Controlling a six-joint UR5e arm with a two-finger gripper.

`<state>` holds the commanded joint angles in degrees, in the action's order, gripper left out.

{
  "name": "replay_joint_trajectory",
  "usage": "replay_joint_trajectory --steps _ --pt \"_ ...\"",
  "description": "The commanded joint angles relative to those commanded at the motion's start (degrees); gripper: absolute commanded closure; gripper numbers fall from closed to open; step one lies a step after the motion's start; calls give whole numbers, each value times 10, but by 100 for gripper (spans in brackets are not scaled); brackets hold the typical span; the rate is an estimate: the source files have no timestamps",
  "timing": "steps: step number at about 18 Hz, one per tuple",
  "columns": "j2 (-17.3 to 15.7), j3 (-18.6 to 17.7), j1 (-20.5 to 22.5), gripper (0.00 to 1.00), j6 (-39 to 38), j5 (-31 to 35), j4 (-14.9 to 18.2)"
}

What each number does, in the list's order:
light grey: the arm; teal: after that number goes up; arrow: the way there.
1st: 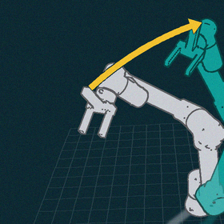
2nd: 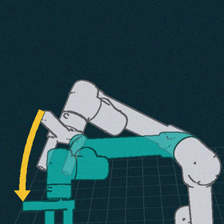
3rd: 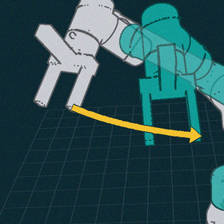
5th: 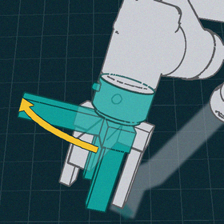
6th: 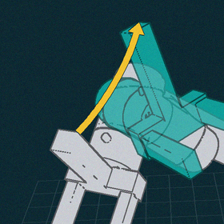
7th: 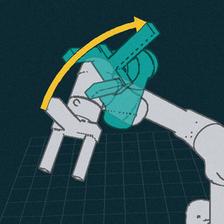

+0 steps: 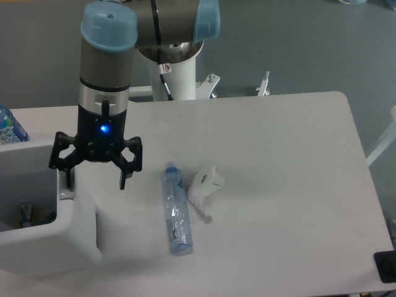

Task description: Open the trash can

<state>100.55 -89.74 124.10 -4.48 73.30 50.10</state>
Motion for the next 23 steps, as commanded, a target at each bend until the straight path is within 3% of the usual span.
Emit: replay_joint_trajectory --steps 3,5,8,11,14,17,23 --pt "1 27 9 0 6 3 0" --pt "-2 49 53 0 6 10 2" --pt "-23 54 115 0 11 26 -3" --pt "-43 40 174 0 69 113 12" --pt "-76 17 233 0 194 171 70" --pt "-116 -6 312 0 409 173 150" --pt "-151 -33 422 0 680 174 206"
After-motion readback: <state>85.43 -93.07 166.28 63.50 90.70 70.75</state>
